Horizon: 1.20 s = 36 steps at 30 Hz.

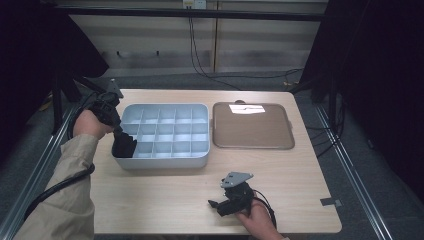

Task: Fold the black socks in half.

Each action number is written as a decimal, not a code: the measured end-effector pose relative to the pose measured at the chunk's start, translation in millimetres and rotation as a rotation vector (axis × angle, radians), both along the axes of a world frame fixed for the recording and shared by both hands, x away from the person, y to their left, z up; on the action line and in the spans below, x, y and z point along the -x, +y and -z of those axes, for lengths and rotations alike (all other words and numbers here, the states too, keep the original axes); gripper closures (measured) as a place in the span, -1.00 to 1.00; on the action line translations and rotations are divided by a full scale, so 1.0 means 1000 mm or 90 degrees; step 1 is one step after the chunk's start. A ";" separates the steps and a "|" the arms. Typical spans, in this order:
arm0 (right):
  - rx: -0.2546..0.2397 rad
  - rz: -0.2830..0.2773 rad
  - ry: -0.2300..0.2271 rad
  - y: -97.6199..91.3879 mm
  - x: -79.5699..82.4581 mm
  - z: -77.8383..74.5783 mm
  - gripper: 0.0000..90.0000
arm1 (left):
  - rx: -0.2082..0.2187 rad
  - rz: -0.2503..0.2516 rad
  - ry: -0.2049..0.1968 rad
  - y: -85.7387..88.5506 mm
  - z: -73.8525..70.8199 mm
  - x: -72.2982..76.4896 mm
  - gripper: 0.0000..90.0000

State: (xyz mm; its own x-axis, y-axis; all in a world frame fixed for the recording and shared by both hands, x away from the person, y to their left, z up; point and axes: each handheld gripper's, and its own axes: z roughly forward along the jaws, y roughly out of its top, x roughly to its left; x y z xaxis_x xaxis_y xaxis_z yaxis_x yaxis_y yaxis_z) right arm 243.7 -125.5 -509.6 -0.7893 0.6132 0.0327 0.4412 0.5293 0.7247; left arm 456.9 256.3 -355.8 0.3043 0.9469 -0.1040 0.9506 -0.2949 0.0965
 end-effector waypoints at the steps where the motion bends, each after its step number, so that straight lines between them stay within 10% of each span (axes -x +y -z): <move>1: 0.000 0.000 0.000 0.000 0.000 0.000 -0.67 | -0.004 -0.002 0.000 0.000 0.001 0.000 1.00; 19: -0.005 0.003 -0.005 0.001 0.000 0.001 -0.67 | 0.005 0.009 0.031 -0.002 0.037 -0.001 1.00; 29: 0.000 0.000 0.000 0.000 0.000 0.000 -0.67 | -0.011 -0.002 0.012 0.004 0.020 0.000 0.95; 36: 0.000 0.000 0.000 0.000 0.000 0.000 -0.67 | -0.011 -0.010 0.032 0.007 0.034 -0.002 0.94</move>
